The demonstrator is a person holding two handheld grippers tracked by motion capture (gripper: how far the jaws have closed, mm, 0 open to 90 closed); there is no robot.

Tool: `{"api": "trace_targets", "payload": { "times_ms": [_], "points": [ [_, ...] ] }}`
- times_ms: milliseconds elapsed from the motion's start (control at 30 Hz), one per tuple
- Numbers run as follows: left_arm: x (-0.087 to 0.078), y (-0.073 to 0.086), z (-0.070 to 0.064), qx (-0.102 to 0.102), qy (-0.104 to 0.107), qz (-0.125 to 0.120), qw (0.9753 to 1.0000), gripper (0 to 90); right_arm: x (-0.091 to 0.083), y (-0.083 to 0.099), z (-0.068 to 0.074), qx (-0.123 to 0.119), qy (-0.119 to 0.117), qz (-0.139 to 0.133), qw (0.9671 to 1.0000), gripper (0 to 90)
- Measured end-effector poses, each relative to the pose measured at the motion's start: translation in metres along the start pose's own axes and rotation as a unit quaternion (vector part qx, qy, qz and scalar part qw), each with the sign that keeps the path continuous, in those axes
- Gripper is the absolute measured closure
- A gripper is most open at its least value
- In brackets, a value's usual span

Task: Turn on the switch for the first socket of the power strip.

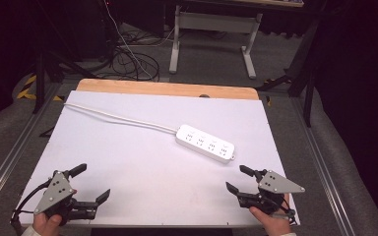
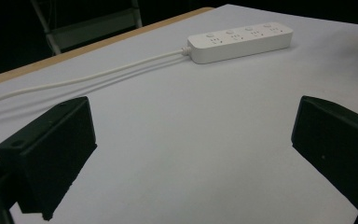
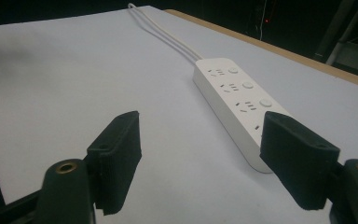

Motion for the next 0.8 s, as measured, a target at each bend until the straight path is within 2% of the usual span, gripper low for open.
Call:
{"api": "trace_targets", "payload": {
  "times_ms": [267,300,467,500,633,800],
  "points": [
    [0.0,0.0,0.0,0.003,-0.007,0.0,1.0,0.2,0.002,-0.002,0.001,-0.007,0.006,0.007,0.9999,31.6],
    [0.0,0.0,0.0,0.003,-0.007,0.0,1.0,0.2,0.003,-0.004,0.002,-0.011,0.001,0.016,0.9998,36.2],
    [0.0,0.0,0.0,0.003,-0.007,0.002,1.0,0.2,0.004,-0.009,0.002,-0.013,-0.004,0.027,0.9996,36.7],
    [0.0,0.0,0.0,0.003,-0.007,0.002,1.0,0.2,0.004,-0.012,0.0,-0.01,0.004,0.032,0.9994,37.2],
    [0.0,0.0,0.0,0.003,-0.009,0.002,1.0,0.2,0.005,-0.018,-0.003,-0.003,0.002,0.033,0.9994,39.4],
    [0.0,0.0,0.0,0.004,-0.009,0.002,1.0,0.2,0.006,-0.034,-0.006,-0.01,-0.004,0.033,0.9994,42.4]
  ]
}}
Point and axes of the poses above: each handheld gripper's, and its own axes: x roughly forward along the jaws, y roughly out of its underside, z roughly to its left, the point moved 6 cm from there along x, roughly forward along the jaws, and after that the axes turned 9 degrees about -y, right-handed, at the moved point
